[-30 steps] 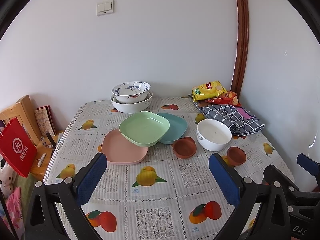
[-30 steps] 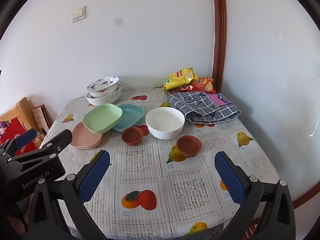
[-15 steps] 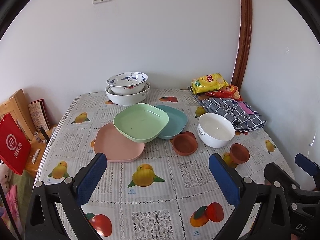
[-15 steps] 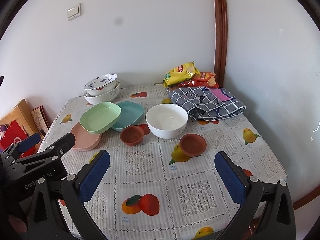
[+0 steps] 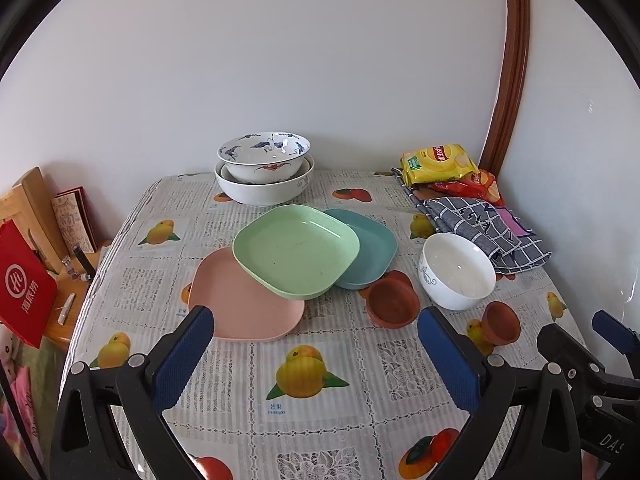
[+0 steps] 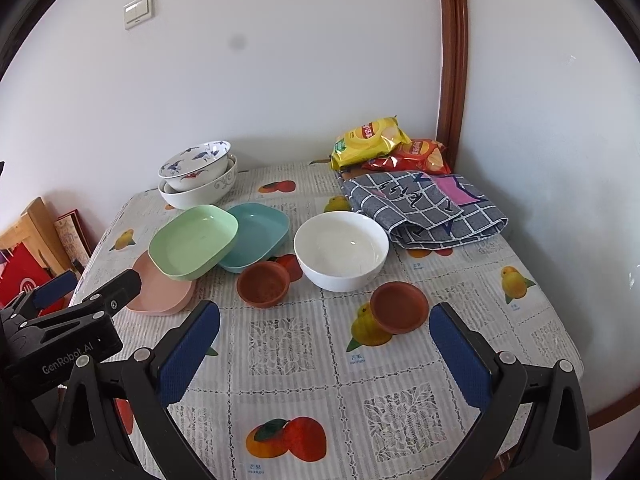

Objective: Organize plates and bowls
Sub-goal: 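Move both grippers forward toward the green square plate's rim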

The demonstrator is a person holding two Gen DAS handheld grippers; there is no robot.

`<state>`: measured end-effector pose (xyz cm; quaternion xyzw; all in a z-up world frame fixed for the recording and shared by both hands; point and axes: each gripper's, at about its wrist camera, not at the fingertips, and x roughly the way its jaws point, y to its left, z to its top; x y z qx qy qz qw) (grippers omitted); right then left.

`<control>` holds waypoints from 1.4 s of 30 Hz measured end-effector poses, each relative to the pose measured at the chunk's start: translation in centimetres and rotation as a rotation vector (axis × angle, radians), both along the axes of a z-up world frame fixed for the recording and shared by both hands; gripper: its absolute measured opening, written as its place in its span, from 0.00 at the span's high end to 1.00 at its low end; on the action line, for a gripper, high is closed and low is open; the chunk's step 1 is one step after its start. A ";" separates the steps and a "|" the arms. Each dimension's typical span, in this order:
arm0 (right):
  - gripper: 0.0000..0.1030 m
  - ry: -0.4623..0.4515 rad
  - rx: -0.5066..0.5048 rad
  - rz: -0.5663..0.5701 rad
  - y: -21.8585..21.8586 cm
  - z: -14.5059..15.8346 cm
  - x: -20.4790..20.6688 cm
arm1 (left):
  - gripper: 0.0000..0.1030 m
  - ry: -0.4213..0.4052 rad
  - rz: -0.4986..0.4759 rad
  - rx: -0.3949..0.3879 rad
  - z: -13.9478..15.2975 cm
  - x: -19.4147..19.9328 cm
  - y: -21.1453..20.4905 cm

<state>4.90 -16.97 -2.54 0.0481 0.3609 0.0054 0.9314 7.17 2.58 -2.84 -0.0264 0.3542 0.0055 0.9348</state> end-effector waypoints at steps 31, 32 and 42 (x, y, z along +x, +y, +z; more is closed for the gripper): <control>0.12 0.124 -0.041 0.148 6.3 -5.6 13.9 | 0.07 0.133 0.120 0.057 -4.9 12.2 6.5; 0.12 0.123 -0.034 0.157 6.6 -5.8 14.3 | 0.07 0.130 0.121 0.072 -5.0 12.6 6.4; 0.26 0.163 0.020 0.202 8.3 -7.7 17.7 | 0.26 0.185 0.114 0.046 -6.9 16.3 7.4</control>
